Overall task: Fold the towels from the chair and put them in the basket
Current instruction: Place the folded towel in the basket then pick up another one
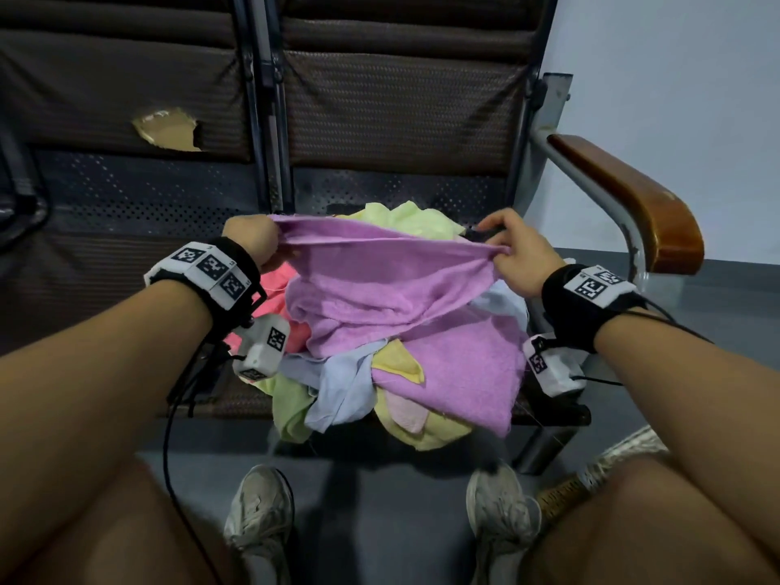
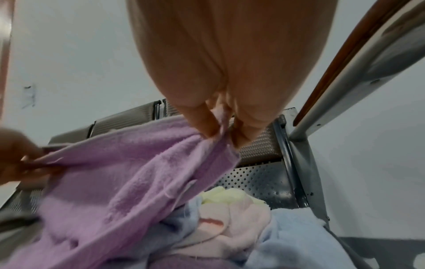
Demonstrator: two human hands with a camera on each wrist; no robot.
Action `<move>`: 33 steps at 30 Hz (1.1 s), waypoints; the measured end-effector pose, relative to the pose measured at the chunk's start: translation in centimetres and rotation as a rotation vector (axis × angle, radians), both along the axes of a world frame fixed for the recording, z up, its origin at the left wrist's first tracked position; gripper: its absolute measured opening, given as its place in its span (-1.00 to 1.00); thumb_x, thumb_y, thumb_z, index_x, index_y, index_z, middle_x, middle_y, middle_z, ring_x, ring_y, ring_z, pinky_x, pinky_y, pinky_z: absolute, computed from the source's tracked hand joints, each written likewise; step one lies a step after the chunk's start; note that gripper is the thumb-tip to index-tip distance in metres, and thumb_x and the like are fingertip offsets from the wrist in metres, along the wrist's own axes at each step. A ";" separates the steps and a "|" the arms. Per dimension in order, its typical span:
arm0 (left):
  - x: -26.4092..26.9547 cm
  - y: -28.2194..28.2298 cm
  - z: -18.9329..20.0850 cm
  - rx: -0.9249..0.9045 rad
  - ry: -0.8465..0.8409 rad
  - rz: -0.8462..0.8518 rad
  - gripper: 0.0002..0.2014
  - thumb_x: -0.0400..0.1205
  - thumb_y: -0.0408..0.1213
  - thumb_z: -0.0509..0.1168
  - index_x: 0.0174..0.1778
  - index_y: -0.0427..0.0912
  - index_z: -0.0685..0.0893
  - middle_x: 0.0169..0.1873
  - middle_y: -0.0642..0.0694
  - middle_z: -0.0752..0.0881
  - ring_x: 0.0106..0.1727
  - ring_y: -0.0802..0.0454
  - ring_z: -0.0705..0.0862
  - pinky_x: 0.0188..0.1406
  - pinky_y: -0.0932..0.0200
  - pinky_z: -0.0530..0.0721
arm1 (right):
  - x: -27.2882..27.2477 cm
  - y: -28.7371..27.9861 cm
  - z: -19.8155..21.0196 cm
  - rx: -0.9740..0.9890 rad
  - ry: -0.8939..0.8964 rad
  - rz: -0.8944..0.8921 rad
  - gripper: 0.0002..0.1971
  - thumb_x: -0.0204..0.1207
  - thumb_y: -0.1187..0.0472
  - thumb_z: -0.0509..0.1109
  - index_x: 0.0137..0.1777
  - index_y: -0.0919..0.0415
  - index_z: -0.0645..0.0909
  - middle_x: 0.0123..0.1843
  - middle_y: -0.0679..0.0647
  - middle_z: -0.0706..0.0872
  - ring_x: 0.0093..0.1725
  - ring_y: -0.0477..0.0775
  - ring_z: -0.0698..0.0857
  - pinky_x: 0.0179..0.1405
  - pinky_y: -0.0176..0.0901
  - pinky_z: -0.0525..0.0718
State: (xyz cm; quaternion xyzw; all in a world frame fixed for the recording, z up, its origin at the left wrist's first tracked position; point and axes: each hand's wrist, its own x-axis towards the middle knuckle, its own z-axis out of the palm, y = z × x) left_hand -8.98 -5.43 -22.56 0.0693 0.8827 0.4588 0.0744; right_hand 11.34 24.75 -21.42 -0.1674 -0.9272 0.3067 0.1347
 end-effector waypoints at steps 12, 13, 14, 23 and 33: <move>2.3 0.6 6.1 0.160 0.244 -0.134 -0.56 0.37 -0.43 0.55 0.18 -0.16 0.71 0.00 -0.22 0.81 -0.06 -0.08 0.74 0.07 -0.08 0.77 | 0.2 -0.6 8.7 0.171 0.040 -0.159 -0.67 0.58 0.14 0.18 -0.43 0.18 0.50 -0.34 0.13 0.62 -0.23 0.21 0.60 -0.24 -0.06 0.45; 2.3 0.5 7.0 0.164 0.299 -0.078 -0.67 0.38 -0.31 0.51 0.08 -0.12 0.76 -0.07 -0.18 0.83 -0.08 -0.09 0.77 0.02 -0.08 0.77 | 0.2 -0.6 9.6 0.178 0.056 -0.151 -0.63 0.58 0.06 0.19 -0.45 0.17 0.48 -0.39 0.09 0.59 -0.30 0.15 0.58 -0.32 -0.06 0.43; 2.3 0.4 8.0 0.177 0.340 -0.052 -0.74 0.40 -0.19 0.46 0.00 -0.11 0.79 -0.16 -0.13 0.83 -0.12 -0.05 0.77 -0.06 -0.03 0.77 | 0.4 -0.7 10.5 0.192 0.074 -0.135 -0.62 0.56 0.03 0.21 -0.47 0.16 0.45 -0.44 0.06 0.56 -0.36 0.08 0.55 -0.39 -0.08 0.42; 3.2 0.8 14.7 0.566 0.240 -0.082 -0.79 0.63 -0.07 0.41 -0.29 -0.02 0.82 -0.48 0.20 0.76 -0.40 0.31 0.67 -0.41 0.35 0.65 | 1.7 -1.4 15.2 -0.216 0.283 -0.059 -0.66 0.50 -0.08 0.30 -0.41 0.10 0.52 -0.43 0.07 0.49 -0.36 0.08 0.54 -0.34 -0.13 0.43; 4.6 3.4 16.7 0.600 0.059 0.110 -0.58 0.59 -0.08 0.39 0.21 -0.35 0.76 -0.01 -0.12 0.79 0.03 -0.06 0.70 0.11 0.02 0.67 | 2.3 -3.0 17.5 -0.643 0.164 -0.179 -0.65 0.59 0.00 0.43 0.04 0.34 0.75 -0.20 0.17 0.78 -0.27 0.16 0.74 -0.28 -0.07 0.69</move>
